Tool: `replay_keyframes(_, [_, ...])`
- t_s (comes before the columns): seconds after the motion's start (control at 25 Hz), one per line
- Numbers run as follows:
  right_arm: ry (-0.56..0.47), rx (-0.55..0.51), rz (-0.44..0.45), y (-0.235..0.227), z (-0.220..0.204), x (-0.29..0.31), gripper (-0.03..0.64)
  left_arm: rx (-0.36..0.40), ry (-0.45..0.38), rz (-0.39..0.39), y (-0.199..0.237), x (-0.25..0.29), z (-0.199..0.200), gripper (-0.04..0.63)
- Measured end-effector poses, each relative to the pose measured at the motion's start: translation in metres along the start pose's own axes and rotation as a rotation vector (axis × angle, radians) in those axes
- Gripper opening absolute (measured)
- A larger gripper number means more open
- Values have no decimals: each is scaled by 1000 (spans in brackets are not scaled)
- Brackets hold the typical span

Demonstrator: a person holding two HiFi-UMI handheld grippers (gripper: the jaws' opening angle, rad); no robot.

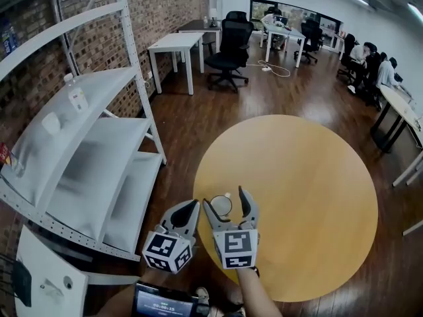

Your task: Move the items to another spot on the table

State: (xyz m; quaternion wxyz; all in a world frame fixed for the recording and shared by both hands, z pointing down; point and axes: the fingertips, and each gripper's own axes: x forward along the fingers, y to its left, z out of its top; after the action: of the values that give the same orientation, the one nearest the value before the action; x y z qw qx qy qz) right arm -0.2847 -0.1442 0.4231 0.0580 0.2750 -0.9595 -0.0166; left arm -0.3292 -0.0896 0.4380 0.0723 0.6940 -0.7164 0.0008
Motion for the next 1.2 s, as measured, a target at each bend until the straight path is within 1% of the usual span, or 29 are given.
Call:
replay_keyframes(0.2, [-30, -24, -1, -2, 29, -16, 388, 19, -37, -24, -15, 0, 25, 6])
replay_keyframes(0.36, [-39, -45, -15, -7, 39, -28, 366, 24, -54, -45, -26, 2, 37, 6])
replay_keyframes(0.4, [-40, -53, -23, -10, 42, -32, 341, 23, -55, -50, -30, 3, 40, 6])
replay_keyframes(0.44, [-41, -59, -30, -13, 44, -36, 300, 22, -55, -56, -35, 4, 42, 6])
replay_keyframes(0.48, [-42, -62, -38, -17, 45, -41, 277, 21, -54, -61, -39, 5, 43, 6])
replay_keyframes(0.56, [-45, -62, -54, -26, 47, -51, 268, 19, -53, -77, -50, 7, 43, 6])
replay_keyframes(0.8, [-57, -60, -126, -62, 53, -91, 162, 7, -40, -159, -96, 19, 48, 6])
replay_keyframes(0.84, [-60, -60, -141, -68, 54, -99, 139, 11, -40, -176, -106, 21, 49, 5])
replay_keyframes(0.88, [-61, -60, -154, -75, 54, -107, 137, 17, -40, -193, -117, 23, 50, 5])
replay_keyframes(0.96, [-62, -61, -177, -88, 55, -124, 103, 36, -46, -226, -141, 27, 52, 5])
replay_keyframes(1.2, [-72, -50, -223, -124, 51, -175, 21, 74, -70, -327, -216, 39, 56, 5])
